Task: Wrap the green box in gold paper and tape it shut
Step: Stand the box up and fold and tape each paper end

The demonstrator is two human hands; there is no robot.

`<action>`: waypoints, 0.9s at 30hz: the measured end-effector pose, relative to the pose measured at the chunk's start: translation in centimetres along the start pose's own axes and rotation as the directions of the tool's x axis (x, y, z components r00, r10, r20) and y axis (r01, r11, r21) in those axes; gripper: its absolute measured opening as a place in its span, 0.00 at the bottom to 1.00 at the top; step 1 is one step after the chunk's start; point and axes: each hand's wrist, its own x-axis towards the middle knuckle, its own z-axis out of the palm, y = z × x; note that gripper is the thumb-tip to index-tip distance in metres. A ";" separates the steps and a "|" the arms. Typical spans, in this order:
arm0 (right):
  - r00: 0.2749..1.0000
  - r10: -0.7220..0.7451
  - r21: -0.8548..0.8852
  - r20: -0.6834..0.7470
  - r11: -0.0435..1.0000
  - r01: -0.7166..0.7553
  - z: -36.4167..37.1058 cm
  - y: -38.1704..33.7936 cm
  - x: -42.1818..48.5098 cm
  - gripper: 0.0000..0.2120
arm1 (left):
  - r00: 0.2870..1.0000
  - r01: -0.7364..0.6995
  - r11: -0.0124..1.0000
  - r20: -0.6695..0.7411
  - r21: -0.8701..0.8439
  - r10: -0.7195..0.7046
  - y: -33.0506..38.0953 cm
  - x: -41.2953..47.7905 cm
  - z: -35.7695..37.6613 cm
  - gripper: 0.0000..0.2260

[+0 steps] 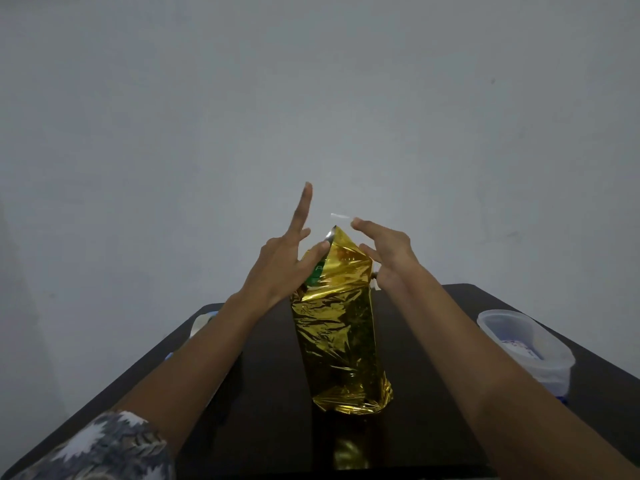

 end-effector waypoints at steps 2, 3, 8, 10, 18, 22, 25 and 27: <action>0.999 -0.044 -0.061 -0.020 0.997 0.043 0.1 0.4 0.3 0.10 | 1.000 -0.026 0.999 -0.007 0.041 0.026 0.2 -0.1 0.1 0.33; 0.998 -0.065 -0.067 -0.027 0.996 0.063 0.3 0.5 0.3 0.05 | 0.999 -0.042 0.997 -0.012 0.062 0.042 0.3 -0.2 0.3 0.32; 0.984 -0.174 -0.184 -0.049 0.970 0.162 1.1 1.0 0.5 0.06 | 0.993 -0.027 0.996 -0.113 0.090 0.037 0.3 -0.4 1.7 0.27; 0.981 -0.189 -0.197 -0.043 0.964 0.177 1.1 1.3 0.6 0.07 | 0.991 -0.016 0.984 -0.128 0.179 0.039 0.3 -0.4 2.0 0.26; 0.995 -0.099 -0.161 -0.018 0.982 0.095 1.3 1.5 0.8 0.06 | 0.968 -0.081 0.955 -0.204 0.284 0.143 -0.8 0.0 3.6 0.22; 0.995 -0.097 -0.174 -0.010 0.980 0.094 1.1 1.6 1.0 0.05 | 0.959 -0.104 0.950 -0.223 0.295 0.174 -1.0 0.0 3.9 0.20; 0.995 -0.099 -0.192 0.000 0.977 0.097 1.2 1.7 1.1 0.06 | 0.955 -0.123 0.934 -0.215 0.335 0.203 -1.1 0.0 4.0 0.17; 0.994 -0.104 -0.195 0.015 0.975 0.105 1.2 1.8 1.2 0.07 | 0.952 -0.132 0.930 -0.217 0.343 0.215 -1.3 0.1 4.1 0.13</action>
